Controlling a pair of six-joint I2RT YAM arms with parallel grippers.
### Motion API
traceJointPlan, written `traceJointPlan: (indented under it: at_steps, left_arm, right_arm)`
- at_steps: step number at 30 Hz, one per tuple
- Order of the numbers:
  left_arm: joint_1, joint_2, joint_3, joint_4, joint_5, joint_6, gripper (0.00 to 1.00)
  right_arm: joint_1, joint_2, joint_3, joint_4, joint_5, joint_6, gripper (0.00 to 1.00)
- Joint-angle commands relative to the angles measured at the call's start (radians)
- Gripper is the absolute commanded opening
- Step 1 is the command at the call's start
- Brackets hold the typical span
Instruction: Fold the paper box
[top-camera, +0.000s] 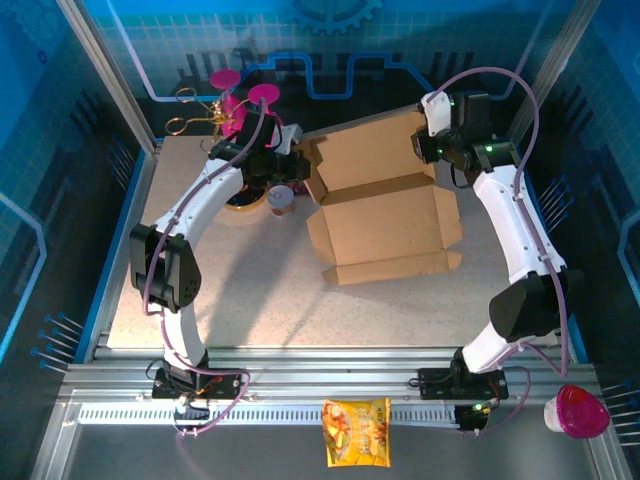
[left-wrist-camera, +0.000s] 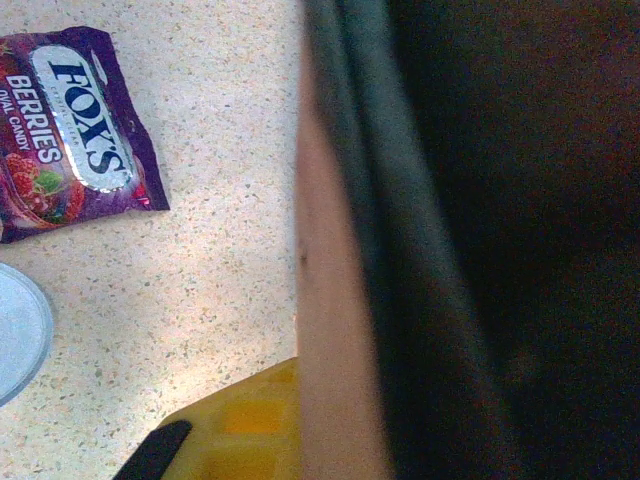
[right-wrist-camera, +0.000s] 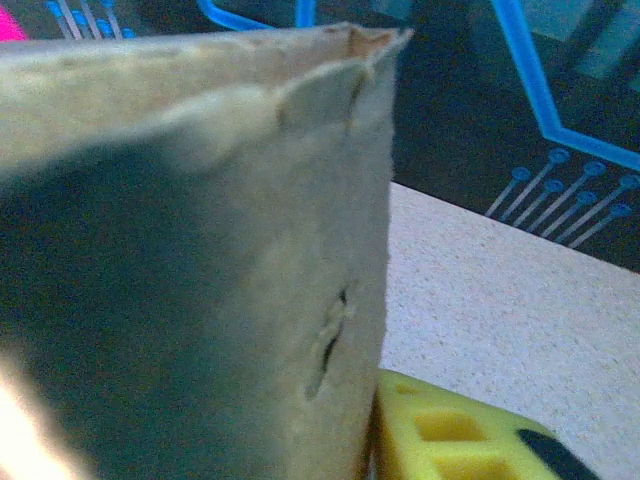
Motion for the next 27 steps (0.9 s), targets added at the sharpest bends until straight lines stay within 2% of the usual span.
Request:
traceJointPlan:
  at_steps: [1,5,15,27]
  left_arm:
    - [-0.013,-0.046,0.064,-0.028,-0.007,0.021,0.0]
    - [-0.035,-0.034,0.109,-0.09,-0.093,0.005,0.0]
    - [-0.09,-0.023,0.149,-0.211,-0.36,-0.159,0.0]
    - [-0.097,0.016,0.241,-0.314,-0.394,-0.216,0.0]
  right_arm:
    - [0.045,0.013,0.048,-0.014,0.174,0.002,0.17]
    - [0.087,0.042,0.092,-0.065,0.346,0.021,0.01]
    - [0.139,0.155,0.249,-0.307,0.726,0.22,0.0]
    - [0.181,0.155,0.241,-0.338,0.746,0.221,0.0]
